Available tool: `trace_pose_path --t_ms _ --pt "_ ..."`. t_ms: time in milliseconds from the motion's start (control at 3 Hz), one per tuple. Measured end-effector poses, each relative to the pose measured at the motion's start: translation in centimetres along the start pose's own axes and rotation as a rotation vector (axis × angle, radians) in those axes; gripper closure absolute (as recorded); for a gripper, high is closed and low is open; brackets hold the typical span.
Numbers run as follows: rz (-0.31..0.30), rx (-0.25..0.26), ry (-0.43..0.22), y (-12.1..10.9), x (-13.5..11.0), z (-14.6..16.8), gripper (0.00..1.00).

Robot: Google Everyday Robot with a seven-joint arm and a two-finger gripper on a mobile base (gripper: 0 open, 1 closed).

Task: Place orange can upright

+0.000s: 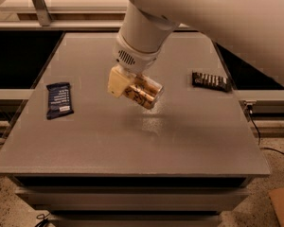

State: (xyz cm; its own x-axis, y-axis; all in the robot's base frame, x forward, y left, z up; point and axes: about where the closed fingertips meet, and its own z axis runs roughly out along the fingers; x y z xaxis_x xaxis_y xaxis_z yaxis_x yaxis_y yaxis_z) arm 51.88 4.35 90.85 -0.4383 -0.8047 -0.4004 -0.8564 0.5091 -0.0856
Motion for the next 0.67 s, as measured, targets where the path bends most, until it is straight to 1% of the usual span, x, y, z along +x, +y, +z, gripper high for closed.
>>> trace_pose_path --t_ms 333,667 --pt "-0.055 -0.052 -0.192 0.4 -1.4 -1.5 1.00" --pt "-0.077 -0.138 -0.384 0.8 -3.1 -1.8 1.00"
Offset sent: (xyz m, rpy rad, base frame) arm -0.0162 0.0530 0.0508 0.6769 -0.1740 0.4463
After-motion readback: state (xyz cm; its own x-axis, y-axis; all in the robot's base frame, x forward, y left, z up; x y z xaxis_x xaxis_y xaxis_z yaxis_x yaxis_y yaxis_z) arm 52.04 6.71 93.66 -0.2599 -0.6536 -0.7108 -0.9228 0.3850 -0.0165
